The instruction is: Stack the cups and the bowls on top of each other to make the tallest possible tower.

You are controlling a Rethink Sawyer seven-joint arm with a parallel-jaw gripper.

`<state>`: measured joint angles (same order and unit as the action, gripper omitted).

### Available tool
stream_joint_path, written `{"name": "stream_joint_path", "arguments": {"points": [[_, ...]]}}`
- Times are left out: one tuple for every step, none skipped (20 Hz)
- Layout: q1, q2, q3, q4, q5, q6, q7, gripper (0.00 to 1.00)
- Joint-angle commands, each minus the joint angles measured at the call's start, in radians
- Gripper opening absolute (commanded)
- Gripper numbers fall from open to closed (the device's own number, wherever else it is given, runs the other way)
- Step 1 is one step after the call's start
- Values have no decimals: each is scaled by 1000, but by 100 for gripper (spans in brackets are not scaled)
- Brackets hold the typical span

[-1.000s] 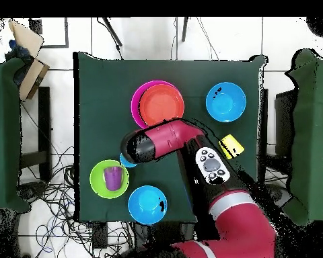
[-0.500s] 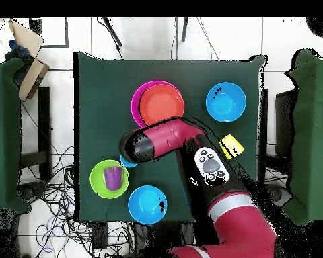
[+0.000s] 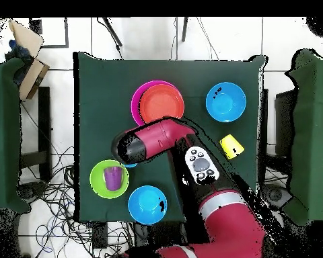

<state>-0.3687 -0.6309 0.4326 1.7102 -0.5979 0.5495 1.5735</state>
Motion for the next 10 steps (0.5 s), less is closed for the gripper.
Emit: {"name": "stream_joint_path", "arguments": {"points": [[25,-21,23,86,13,31,28,100],[27,-33,22,99,16,29,32,100],[26,-40,21,105,20,30,31,100],[24,-51,22,117,24,31,31,100],[22,-55,23,121,27,34,27,100],[16,-65,26,134,30,34,22,100],[11,-69,27,139,29,34,15,100],[6,-73,29,143,29,34,9,100],[1,-71,30,142,28,35,3,100],[-6,-71,31,143,26,34,-4,100]]}}
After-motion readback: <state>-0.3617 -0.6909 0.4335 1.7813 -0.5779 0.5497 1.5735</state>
